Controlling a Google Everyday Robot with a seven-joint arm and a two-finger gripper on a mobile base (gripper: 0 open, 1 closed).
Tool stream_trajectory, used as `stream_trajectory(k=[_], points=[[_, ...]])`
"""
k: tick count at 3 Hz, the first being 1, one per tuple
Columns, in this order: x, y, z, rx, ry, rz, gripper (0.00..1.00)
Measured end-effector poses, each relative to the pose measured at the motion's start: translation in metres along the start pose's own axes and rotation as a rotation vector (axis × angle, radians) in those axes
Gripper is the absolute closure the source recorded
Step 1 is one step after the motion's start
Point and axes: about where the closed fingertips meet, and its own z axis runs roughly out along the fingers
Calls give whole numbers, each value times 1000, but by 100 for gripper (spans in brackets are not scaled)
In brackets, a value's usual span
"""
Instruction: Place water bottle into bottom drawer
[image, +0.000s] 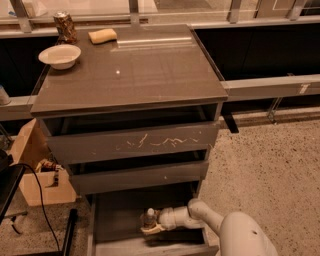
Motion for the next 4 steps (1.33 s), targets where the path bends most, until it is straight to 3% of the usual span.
stream_trajectory(k=[3, 4], points=[[-15, 12, 47, -131, -57, -28, 100], [-11, 12, 53, -149, -40, -22, 100]])
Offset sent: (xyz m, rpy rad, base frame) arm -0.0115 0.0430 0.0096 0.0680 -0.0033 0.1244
